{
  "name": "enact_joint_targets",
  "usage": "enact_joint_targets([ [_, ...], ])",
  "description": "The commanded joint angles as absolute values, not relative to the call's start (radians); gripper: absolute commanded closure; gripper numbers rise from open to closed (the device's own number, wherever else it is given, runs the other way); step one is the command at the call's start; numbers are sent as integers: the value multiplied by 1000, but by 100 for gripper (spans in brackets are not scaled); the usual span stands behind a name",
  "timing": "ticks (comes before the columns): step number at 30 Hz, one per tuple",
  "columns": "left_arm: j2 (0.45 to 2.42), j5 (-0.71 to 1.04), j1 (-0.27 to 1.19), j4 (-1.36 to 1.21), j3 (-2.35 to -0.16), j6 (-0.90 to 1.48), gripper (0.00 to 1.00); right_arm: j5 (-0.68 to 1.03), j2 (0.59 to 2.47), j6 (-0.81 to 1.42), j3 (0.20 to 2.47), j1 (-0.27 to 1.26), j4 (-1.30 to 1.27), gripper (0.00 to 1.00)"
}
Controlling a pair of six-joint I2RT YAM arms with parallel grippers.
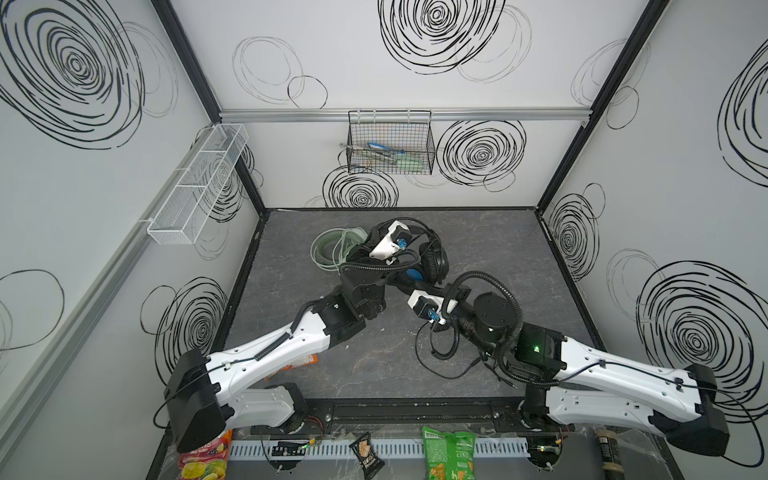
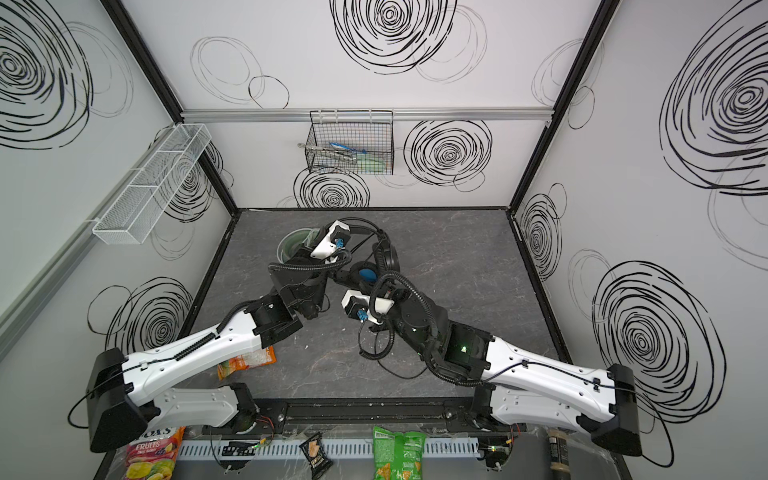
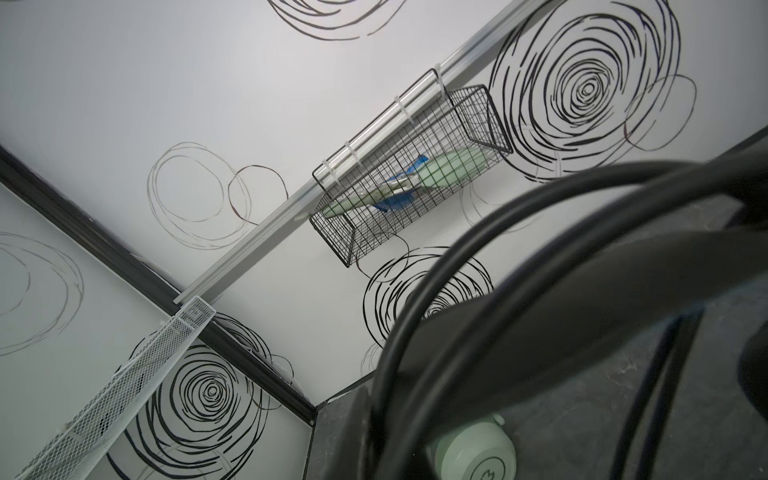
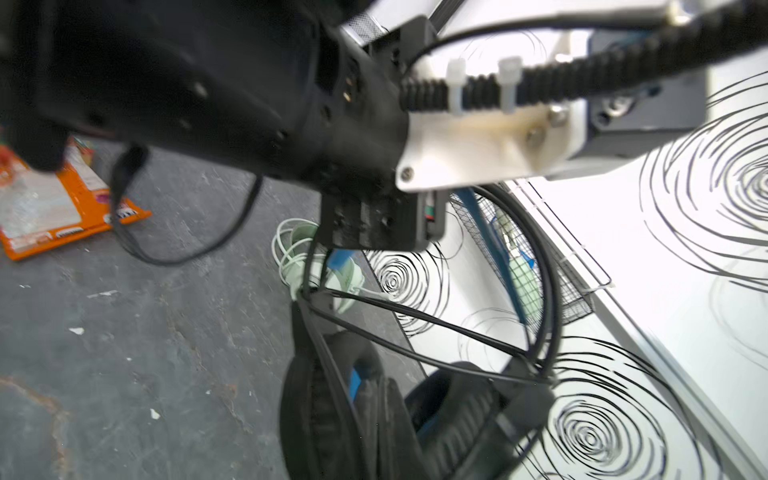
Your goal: Wrap the headphones
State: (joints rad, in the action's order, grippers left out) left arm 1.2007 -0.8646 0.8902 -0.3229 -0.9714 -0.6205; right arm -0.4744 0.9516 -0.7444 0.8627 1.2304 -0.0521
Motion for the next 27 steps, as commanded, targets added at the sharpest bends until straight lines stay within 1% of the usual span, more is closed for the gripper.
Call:
enact_joint_targets([
  [1, 1133, -827, 890, -171, -977, -524, 100, -555, 907, -817, 912, 1230, -48, 90],
  [5, 1079, -850, 912, -51, -957, -473, 100, -582, 903, -859, 883, 1213, -75, 89],
  [9, 1025, -824, 922, 84, -969, -418, 100, -577, 921, -857, 873, 1178, -96, 89],
  [12, 998, -752, 922, 217, -1009, -358, 100, -561, 925, -840, 868, 1139, -135, 89],
  [18, 908, -594, 926, 389, -1012, -270, 100, -428, 911, -749, 893, 1019, -127, 89],
  [23, 832, -479, 916, 454, -1003, -215, 100, -396, 920, -730, 893, 994, -143, 88],
  [27, 779, -386, 897, 454, -1005, -165, 100, -385, 930, -715, 880, 989, -164, 88],
])
